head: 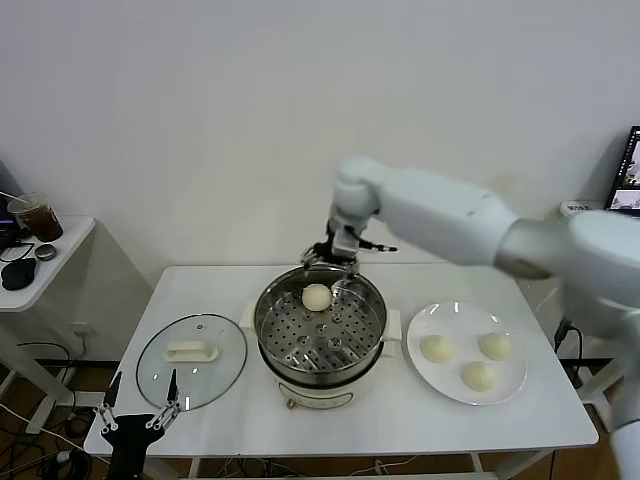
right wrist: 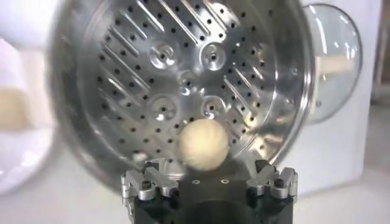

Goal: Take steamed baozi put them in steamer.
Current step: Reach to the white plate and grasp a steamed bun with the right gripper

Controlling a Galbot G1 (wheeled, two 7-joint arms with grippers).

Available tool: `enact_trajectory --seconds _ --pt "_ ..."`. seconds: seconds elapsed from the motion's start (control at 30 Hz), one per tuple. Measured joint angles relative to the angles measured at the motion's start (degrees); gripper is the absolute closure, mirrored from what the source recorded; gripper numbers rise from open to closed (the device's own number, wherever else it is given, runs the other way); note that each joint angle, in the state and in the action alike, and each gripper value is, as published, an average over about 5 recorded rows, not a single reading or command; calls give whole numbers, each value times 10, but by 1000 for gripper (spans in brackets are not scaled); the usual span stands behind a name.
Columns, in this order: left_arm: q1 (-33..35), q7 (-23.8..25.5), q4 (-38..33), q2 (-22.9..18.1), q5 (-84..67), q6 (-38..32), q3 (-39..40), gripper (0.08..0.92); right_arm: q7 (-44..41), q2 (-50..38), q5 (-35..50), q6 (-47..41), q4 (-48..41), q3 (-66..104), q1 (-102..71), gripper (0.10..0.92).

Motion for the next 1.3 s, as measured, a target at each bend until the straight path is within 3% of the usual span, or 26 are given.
enact_trajectory --seconds 0.3,0.5,0.83,1.3 --pt "-6 -4 -6 9 -2 12 4 177 -8 -168 73 -233 109 -23 23 203" --pt "-12 -4 -3 12 1 15 5 177 -3 -259 81 -321 141 -1 -36 203" --pt "-18 -2 -3 9 13 15 -7 177 4 -301 31 -354 118 89 -178 203" --pt "-16 -2 4 5 20 14 -22 177 19 -222 -49 -339 13 181 -307 203"
